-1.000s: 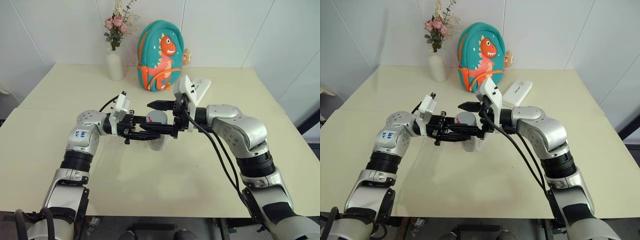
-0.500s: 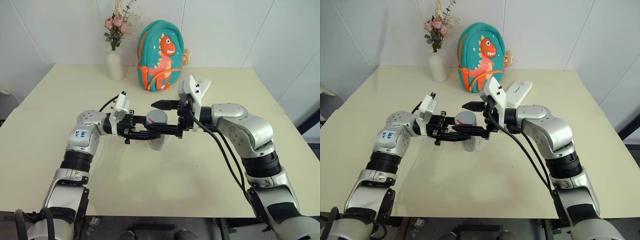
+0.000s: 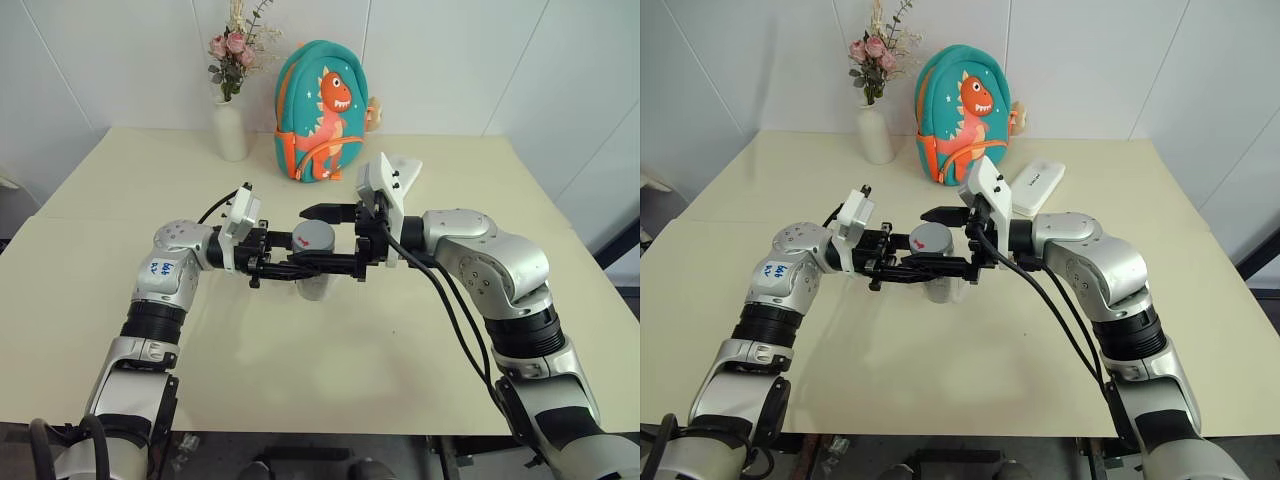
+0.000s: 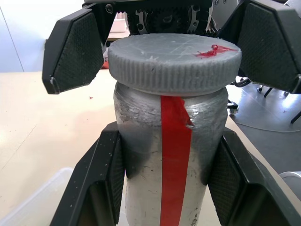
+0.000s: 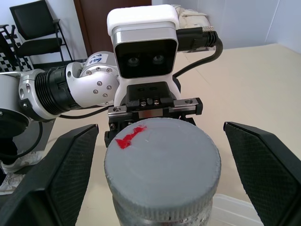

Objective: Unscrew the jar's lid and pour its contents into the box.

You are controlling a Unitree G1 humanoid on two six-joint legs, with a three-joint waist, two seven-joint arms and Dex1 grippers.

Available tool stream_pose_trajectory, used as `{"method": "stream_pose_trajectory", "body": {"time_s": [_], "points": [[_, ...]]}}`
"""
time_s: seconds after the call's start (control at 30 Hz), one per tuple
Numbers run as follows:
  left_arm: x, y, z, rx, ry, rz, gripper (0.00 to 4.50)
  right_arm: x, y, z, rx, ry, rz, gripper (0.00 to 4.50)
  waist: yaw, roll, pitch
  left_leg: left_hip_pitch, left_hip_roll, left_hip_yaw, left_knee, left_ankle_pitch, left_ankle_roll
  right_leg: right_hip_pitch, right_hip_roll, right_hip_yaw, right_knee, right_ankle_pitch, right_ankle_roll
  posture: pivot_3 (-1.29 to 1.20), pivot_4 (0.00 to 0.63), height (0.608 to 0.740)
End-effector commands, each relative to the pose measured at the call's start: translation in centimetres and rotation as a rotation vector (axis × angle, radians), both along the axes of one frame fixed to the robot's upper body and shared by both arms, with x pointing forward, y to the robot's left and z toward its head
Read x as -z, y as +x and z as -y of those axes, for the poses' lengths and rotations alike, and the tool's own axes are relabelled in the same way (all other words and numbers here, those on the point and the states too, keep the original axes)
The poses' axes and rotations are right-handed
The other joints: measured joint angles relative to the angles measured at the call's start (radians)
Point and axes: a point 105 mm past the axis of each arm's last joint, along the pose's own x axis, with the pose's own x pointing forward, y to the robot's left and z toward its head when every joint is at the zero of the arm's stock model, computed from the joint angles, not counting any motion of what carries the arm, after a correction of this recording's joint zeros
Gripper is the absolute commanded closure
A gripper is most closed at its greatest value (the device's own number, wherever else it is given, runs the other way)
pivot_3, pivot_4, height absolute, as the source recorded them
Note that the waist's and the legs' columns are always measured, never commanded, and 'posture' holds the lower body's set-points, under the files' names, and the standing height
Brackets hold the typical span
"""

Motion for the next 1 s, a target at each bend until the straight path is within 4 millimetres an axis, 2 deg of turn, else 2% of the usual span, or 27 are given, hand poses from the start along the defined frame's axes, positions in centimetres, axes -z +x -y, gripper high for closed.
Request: {"method": "stream_pose_trajectory", "body": {"time_s": [0.03, 0.9, 1.0], "points": [[-1.20, -0.23, 0.32, 0.015, -0.005, 0.055, 2.50, -1.40, -0.63, 0.43, -0.012, 0.033, 0.065, 0.03, 0.000, 0.000, 0.000, 0.000, 0.000, 0.000, 0.000, 0.000, 0.000, 0.000, 0.000, 0.000, 0.000, 0.000, 0.000, 0.00, 0.150, 0.740], [-0.82, -0.60, 0.34, 0.018, 0.007, 0.040, 2.50, -1.37, -0.54, 0.40, -0.022, 0.036, 0.080, 0.03, 0.000, 0.000, 0.000, 0.000, 0.000, 0.000, 0.000, 0.000, 0.000, 0.000, 0.000, 0.000, 0.000, 0.000, 0.000, 0.00, 0.150, 0.740], [-0.71, -0.62, 0.32, 0.018, 0.008, 0.037, 2.50, -1.50, -0.61, 0.40, -0.028, 0.044, 0.083, 0.62, 0.000, 0.000, 0.000, 0.000, 0.000, 0.000, 0.000, 0.000, 0.000, 0.000, 0.000, 0.000, 0.000, 0.000, 0.000, 0.00, 0.150, 0.740]]}}
